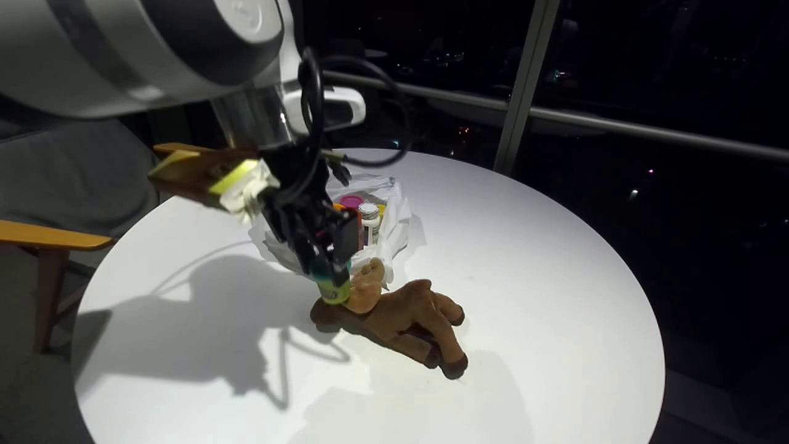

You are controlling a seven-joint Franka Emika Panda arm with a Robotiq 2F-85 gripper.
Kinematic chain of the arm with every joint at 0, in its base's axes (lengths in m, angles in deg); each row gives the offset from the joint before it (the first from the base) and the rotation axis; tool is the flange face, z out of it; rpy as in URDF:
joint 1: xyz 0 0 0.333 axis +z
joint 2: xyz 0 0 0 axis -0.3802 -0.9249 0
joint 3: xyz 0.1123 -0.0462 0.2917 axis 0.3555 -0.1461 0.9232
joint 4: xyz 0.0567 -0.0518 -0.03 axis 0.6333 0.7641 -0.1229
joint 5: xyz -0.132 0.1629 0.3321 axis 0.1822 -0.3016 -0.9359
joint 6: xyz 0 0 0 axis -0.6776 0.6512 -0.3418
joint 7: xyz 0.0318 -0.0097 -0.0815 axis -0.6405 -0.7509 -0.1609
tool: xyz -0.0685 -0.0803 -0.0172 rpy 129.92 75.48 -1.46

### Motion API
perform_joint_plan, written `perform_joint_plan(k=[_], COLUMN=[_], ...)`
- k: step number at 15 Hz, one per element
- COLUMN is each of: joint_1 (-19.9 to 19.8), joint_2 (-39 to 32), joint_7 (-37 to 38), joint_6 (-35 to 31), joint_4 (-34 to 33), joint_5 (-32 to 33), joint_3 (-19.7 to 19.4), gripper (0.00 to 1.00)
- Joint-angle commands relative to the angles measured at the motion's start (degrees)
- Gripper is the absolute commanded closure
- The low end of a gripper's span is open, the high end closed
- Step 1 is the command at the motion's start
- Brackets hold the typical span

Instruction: Put all the objects on the table in the white plastic bag

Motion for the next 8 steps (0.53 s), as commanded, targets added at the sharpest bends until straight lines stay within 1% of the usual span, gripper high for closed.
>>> perform_joint_plan(k=[1,2,4,6,8], joint_1=[-6.18,-8.47,-12.54,-15.33,-16.77], joint_2=[4.71,4.91,1.88,-1.80,-6.55], joint_7=[0.33,-0.89,-1.78,-1.46,-0.48], joint_6=[11.09,13.12,15.26,15.44,14.52], joint_4=[-8.45,-10.86,-16.94,-22.70,-28.28], joint_5=[-0.32,-1.93,-4.68,-5.97,-6.03], joint_3=[11.42,15.32,21.78,25.86,27.96], gripper=[0.72,0.72,0.72,0.72,0.72])
